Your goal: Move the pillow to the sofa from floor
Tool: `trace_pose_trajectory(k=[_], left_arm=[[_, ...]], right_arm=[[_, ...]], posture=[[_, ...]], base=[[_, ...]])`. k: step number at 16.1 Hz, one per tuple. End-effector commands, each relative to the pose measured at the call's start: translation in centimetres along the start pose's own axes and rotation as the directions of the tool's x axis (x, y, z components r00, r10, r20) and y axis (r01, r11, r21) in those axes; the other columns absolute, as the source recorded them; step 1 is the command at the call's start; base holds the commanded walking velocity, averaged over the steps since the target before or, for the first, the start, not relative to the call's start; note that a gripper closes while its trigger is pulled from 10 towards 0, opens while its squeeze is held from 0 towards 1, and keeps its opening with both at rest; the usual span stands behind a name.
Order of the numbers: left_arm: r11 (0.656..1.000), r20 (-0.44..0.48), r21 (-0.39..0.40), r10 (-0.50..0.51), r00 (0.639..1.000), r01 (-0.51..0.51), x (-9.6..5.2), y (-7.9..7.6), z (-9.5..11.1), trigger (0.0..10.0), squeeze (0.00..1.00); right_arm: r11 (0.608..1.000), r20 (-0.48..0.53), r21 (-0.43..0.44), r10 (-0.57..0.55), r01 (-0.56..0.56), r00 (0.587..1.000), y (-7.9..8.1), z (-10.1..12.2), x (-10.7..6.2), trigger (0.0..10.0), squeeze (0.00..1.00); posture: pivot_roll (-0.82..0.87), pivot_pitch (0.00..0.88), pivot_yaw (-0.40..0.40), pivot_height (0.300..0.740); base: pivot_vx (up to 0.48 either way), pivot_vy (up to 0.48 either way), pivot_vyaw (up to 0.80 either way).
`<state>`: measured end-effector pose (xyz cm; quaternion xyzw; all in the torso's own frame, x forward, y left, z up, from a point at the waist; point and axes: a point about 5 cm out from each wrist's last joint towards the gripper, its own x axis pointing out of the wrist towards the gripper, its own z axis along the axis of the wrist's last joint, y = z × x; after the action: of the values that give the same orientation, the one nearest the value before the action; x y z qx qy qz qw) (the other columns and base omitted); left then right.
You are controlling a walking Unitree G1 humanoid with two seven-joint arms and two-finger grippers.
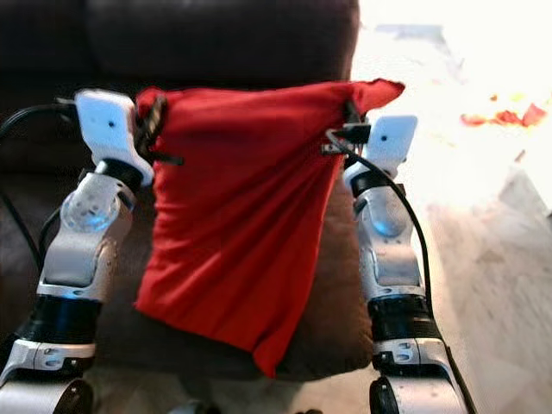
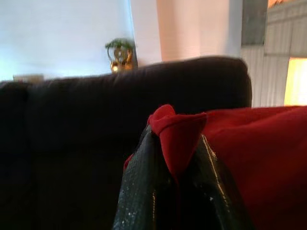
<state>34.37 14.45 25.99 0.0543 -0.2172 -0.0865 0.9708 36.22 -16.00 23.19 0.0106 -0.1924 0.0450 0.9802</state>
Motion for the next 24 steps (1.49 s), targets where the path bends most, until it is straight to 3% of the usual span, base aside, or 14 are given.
trace_pose_trajectory(k=[1, 4, 6, 9, 12, 14, 17, 19, 24], left_arm=[[1.0, -0.033, -0.015, -0.002, 0.999, 0.002, -0.2, 0.1, -0.6, 10.0, 0.0], [0.994, -0.098, -0.04, 0.102, 0.99, -0.106, 0.0, 2.3, -1.9, 10.0, 0.0], [0.995, -0.038, -0.031, 0.098, 0.994, -0.099, 0.8, 3.5, 0.0, 10.0, 0.0], [0.995, -0.014, -0.035, 0.09, 0.996, -0.091, 1.2, 3.8, 0.8, 10.0, 0.0], [0.979, -0.025, 0.054, 0.199, 0.98, -0.198, 1.9, 6.1, 1.0, 10.0, 0.0], [0.974, -0.05, 0.088, 0.215, 0.975, -0.21, 2.3, 6.8, 0.7, 10.0, 0.0], [0.975, -0.091, 0.117, 0.201, 0.975, -0.19, 2.6, 6.7, 0.0, 10.0, 0.0], [0.978, -0.123, 0.14, 0.172, 0.977, -0.154, 3.0, 6.3, -0.8, 10.0, 0.0], [0.985, -0.229, 0.144, 0.131, 0.965, -0.099, 3.6, 4.8, -3.6, 10.0, 0.0]], right_arm=[[1.0, 0.042, 0.009, 0.006, -0.006, 0.999, 0.1, 0.9, 0.5, 10.0, 0.0], [1.0, -0.018, 0.006, 0.024, -0.024, 1.0, 0.8, -0.6, 1.2, 10.0, 0.0], [0.999, 0.034, 0.028, 0.045, -0.046, 0.998, 1.0, 0.8, 2.4, 10.0, 0.0], [0.997, 0.041, 0.034, 0.069, -0.07, 0.997, 1.4, 1.1, 3.1, 10.0, 0.0], [0.977, 0.005, 0.142, 0.16, -0.159, 0.987, 3.9, 0.6, 4.9, 10.0, 0.0], [0.962, -0.001, 0.153, 0.228, -0.226, 0.974, 6.0, 0.7, 5.3, 10.0, 0.0], [0.953, -0.036, 0.157, 0.267, -0.258, 0.963, 7.6, 0.0, 5.4, 10.0, 0.0], [0.954, -0.096, 0.183, 0.257, -0.237, 0.962, 7.7, -1.2, 5.2, 10.0, 0.0], [0.962, -0.224, 0.143, 0.261, -0.233, 0.939, 7.6, -3.5, 4.4, 10.0, 0.0]], posture=[[0.1, 0.128, -0.015, 0.74], [0.1, 0.126, -0.017, 0.74], [0.11, 0.114, -0.02, 0.74], [0.11, 0.1, -0.02, 0.74], [0.13, 0.087, -0.023, 0.74], [0.14, 0.09, -0.026, 0.74], [0.15, 0.112, -0.033, 0.74], [0.16, 0.131, -0.036, 0.74], [0.16, 0.179, -0.04, 0.74]], base=[[0.0, 0.0, 0.0], [0.0, 0.0, 0.0], [0.0, 0.0, 0.0], [0.0, 0.0, 0.0], [0.0, 0.0, 0.0], [0.0, 0.0, 0.0], [0.0, 0.0, 0.0], [0.0, 0.0, 0.0], [0.0, 0.0, 0.0]])
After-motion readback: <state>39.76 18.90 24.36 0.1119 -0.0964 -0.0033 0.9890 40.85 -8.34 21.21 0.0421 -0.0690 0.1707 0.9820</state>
